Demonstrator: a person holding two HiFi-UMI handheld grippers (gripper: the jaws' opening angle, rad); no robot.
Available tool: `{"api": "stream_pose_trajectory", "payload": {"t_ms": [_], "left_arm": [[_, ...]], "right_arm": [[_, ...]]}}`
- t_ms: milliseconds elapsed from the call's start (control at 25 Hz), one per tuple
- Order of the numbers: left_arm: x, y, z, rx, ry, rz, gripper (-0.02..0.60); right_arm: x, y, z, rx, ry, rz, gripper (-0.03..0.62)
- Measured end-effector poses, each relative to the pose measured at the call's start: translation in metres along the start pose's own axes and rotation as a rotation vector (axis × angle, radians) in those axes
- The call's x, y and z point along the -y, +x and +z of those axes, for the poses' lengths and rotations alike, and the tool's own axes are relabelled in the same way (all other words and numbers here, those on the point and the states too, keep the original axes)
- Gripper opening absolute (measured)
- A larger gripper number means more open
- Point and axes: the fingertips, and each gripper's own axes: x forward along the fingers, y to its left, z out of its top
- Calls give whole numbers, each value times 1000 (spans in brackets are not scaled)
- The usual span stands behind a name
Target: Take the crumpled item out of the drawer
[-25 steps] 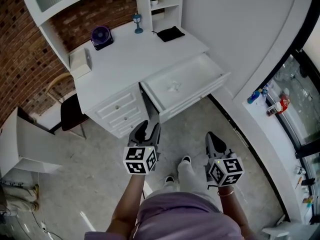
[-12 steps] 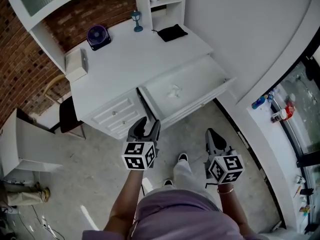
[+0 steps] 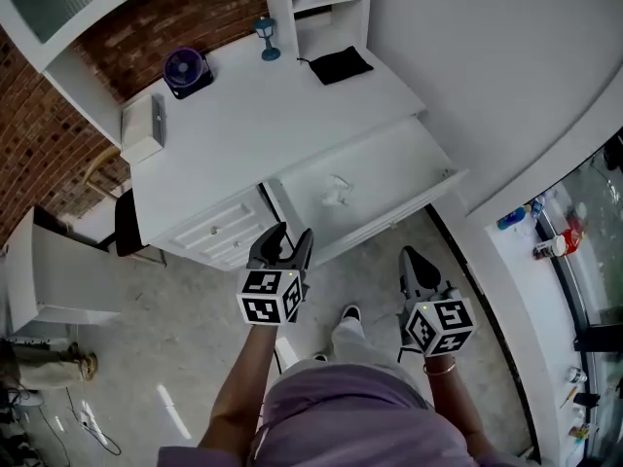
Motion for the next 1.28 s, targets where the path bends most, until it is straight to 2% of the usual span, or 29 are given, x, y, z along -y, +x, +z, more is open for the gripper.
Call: {"api": "stream_pose_trajectory", "payload": {"t_ms": [240,560,1040,1280], "left_arm": [[9,44,6,-32,54,23,193],[16,86,12,-63,87,35,193],[8,142,0,-171,163,-3,193],[2,176,-19,-251,214,-37,195]], "right_arm": [[35,24,12,-8,-6,23,3],[72,36,21,2,6,28,3],[91,56,22,-8,33,-11,3],[97,70,28,-9,33,-41,3]]}}
